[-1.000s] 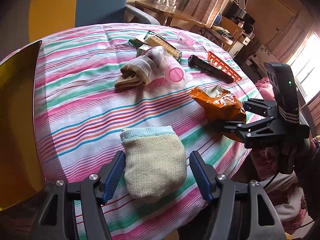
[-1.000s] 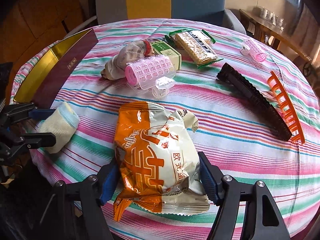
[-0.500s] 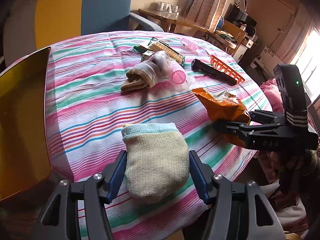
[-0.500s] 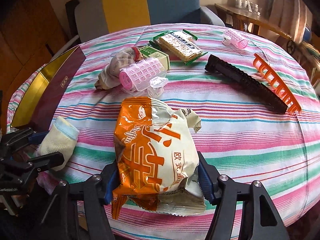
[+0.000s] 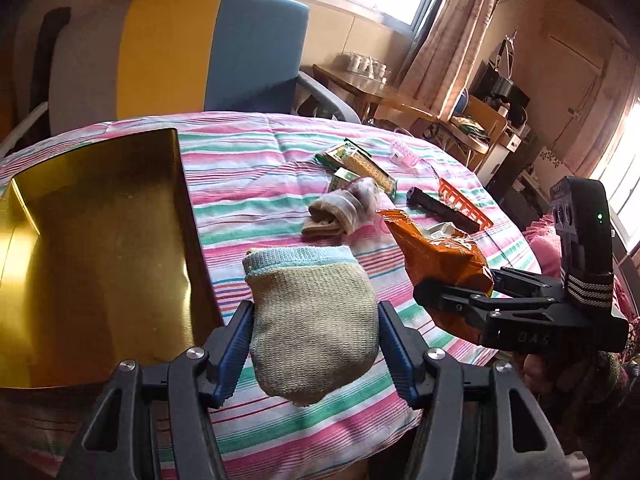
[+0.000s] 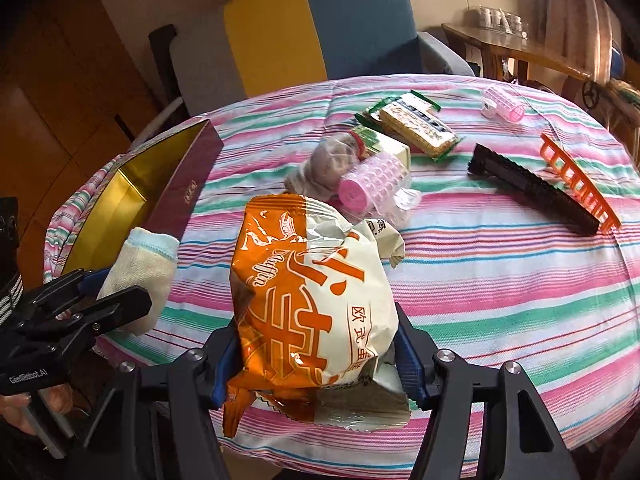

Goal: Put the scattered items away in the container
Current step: 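Carry the sock in the left tool and the bag in the right tool over the gold tray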

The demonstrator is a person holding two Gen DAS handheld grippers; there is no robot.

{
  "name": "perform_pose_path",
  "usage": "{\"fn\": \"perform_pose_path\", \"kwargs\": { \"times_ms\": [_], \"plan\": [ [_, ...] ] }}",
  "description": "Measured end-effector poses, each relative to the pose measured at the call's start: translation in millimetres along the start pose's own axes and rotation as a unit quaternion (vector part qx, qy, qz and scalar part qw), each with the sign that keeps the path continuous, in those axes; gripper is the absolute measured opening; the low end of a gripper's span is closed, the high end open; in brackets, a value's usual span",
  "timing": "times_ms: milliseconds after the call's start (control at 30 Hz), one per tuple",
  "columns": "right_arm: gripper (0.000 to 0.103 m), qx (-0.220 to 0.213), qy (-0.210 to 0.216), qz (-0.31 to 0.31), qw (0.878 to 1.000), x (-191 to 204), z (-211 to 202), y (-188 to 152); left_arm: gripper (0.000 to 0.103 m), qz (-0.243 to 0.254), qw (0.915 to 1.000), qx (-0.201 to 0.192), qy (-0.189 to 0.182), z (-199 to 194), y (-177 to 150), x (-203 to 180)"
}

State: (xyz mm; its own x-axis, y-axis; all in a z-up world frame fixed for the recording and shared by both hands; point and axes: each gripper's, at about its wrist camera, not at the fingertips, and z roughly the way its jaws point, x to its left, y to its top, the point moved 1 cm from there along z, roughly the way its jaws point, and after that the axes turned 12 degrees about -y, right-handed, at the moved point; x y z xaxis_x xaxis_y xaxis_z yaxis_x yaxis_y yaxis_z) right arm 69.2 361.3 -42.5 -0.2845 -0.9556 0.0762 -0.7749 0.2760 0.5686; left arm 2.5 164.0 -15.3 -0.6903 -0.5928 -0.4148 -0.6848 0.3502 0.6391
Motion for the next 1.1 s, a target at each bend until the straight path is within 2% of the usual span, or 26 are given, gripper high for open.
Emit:
{"fn": "perform_pose_path", "kwargs": {
  "times_ms": [333, 500, 700, 900, 1100],
  "plan": [
    [0.065, -0.039, 0.053, -0.061, 0.996, 91, -3, 45, 0.062, -0.052, 0.9943, -0.065, 0.067, -57, 10, 63],
    [0.065, -0.052, 0.083, -0.097, 0.99, 143, 1, 66, 0.062, -0.073, 0.9878, -0.077, 0.114, -77, 11, 107],
    [0.065, -0.048, 0.112, -0.13, 0.984, 199, 17, 83, 0.062, -0.096, 0.9801, -0.069, 0.16, -81, 9, 156],
    [0.065, -0.02, 0.099, -0.159, 0.982, 237, 50, 78, 0.062, -0.109, 0.9771, -0.055, 0.174, -84, 1, 186],
    [0.065, 0.004, 0.07, -0.182, 0.981, 255, 77, 67, 0.062, -0.121, 0.9761, -0.04, 0.176, -79, -8, 204]
  ]
}}
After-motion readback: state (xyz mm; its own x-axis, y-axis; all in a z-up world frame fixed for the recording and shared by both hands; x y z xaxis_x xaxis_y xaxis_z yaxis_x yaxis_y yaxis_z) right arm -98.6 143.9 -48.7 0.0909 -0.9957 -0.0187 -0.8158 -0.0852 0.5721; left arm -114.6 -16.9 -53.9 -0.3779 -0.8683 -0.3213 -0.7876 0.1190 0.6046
